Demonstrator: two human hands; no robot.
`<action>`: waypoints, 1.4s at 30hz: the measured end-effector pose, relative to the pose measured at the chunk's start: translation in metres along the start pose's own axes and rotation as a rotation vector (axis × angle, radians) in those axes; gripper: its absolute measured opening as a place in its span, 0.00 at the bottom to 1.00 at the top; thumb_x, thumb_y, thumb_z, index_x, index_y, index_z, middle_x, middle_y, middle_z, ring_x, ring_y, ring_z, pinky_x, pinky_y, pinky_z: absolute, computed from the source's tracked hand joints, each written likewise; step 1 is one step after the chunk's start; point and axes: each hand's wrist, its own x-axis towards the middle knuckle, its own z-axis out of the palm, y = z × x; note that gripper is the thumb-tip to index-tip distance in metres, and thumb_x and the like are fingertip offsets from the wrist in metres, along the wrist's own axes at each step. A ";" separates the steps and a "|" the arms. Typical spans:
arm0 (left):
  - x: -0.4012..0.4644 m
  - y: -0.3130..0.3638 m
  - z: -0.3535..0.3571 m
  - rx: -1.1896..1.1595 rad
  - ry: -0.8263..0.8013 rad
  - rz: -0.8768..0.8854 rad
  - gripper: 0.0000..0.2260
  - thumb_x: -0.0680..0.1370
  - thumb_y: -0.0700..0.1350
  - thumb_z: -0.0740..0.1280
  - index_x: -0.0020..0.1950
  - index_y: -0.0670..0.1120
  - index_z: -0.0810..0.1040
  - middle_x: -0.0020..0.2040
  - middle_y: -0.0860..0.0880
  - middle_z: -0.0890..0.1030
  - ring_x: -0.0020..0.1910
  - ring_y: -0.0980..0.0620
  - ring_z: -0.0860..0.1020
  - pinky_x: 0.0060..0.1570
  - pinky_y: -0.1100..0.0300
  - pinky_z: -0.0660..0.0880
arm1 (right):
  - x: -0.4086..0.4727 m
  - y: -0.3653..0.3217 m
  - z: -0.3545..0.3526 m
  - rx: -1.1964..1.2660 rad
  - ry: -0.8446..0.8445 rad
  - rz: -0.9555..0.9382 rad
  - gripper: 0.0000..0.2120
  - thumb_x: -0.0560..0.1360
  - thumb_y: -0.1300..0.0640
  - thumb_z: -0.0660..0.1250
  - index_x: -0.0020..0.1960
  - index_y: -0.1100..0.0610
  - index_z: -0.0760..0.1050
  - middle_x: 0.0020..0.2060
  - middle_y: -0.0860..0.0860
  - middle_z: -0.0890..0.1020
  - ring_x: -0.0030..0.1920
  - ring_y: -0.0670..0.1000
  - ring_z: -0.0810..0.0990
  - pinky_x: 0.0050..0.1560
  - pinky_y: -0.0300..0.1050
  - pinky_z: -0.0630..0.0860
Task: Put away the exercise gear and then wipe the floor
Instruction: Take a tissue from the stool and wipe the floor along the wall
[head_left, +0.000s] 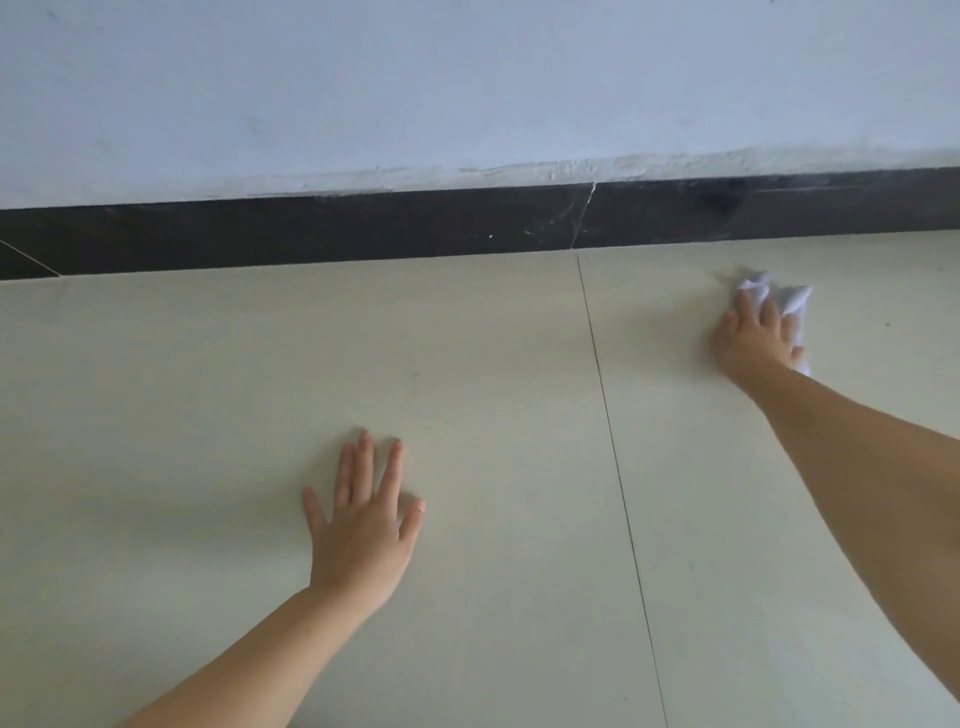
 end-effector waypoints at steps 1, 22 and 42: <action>0.001 -0.001 0.002 -0.009 0.016 0.002 0.26 0.81 0.57 0.45 0.76 0.57 0.38 0.77 0.51 0.34 0.76 0.52 0.35 0.72 0.40 0.42 | -0.002 -0.012 0.004 0.011 -0.003 0.075 0.24 0.81 0.52 0.44 0.77 0.46 0.49 0.76 0.51 0.53 0.76 0.56 0.46 0.72 0.64 0.49; 0.015 0.011 -0.036 -0.331 0.328 0.128 0.28 0.77 0.53 0.49 0.76 0.45 0.56 0.75 0.44 0.62 0.74 0.45 0.59 0.71 0.46 0.57 | -0.075 -0.004 0.031 -0.075 0.025 -0.174 0.25 0.81 0.47 0.42 0.78 0.47 0.46 0.77 0.52 0.52 0.77 0.59 0.45 0.73 0.62 0.48; 0.026 0.068 -0.015 -0.015 -0.023 0.145 0.21 0.82 0.53 0.50 0.75 0.51 0.59 0.78 0.46 0.51 0.77 0.49 0.46 0.72 0.42 0.50 | -0.169 0.190 0.020 0.068 0.071 0.108 0.27 0.78 0.44 0.42 0.77 0.45 0.46 0.77 0.50 0.52 0.77 0.56 0.45 0.74 0.59 0.47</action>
